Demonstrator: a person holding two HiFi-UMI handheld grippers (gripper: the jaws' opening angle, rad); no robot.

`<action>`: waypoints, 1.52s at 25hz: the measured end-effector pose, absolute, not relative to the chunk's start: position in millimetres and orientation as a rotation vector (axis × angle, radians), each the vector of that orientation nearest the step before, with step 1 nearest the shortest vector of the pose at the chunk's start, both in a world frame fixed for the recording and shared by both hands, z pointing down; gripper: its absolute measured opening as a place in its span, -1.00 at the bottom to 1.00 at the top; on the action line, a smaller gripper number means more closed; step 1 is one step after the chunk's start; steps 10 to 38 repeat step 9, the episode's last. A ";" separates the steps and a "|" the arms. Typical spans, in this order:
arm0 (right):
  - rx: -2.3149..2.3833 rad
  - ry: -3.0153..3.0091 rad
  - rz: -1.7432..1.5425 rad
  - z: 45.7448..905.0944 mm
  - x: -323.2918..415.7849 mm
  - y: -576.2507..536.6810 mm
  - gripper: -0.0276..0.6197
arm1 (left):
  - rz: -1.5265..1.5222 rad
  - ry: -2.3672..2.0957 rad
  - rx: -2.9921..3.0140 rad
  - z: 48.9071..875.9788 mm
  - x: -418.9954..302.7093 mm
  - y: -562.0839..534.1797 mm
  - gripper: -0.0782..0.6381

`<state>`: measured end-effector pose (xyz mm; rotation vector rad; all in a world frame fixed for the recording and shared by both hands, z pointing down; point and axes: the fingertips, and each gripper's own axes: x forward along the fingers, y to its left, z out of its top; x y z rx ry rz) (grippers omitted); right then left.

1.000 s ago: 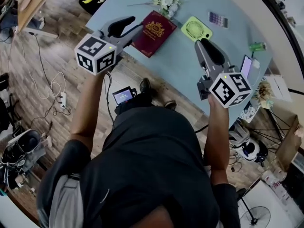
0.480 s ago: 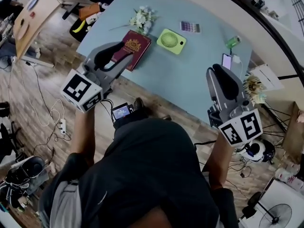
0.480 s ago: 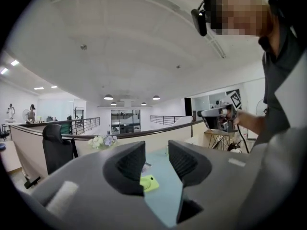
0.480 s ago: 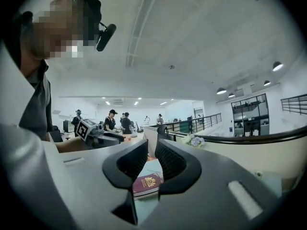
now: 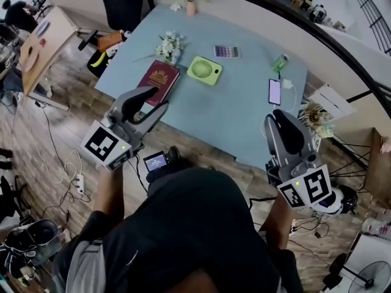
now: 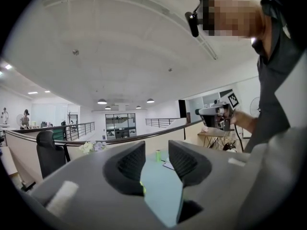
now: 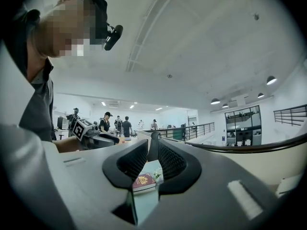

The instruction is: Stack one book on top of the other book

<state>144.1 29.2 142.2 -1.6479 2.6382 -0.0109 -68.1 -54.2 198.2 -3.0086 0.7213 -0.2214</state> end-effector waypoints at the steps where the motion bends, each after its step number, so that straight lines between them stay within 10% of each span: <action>1: -1.658 2.632 -0.008 144.1 147.1 30.5 -0.70 | -0.230 0.719 -3.012 201.0 -66.0 -53.6 -0.22; 38: -1.721 2.590 -0.017 136.5 192.5 88.8 -0.70 | -0.232 0.673 -3.029 191.0 -23.5 0.6 -0.22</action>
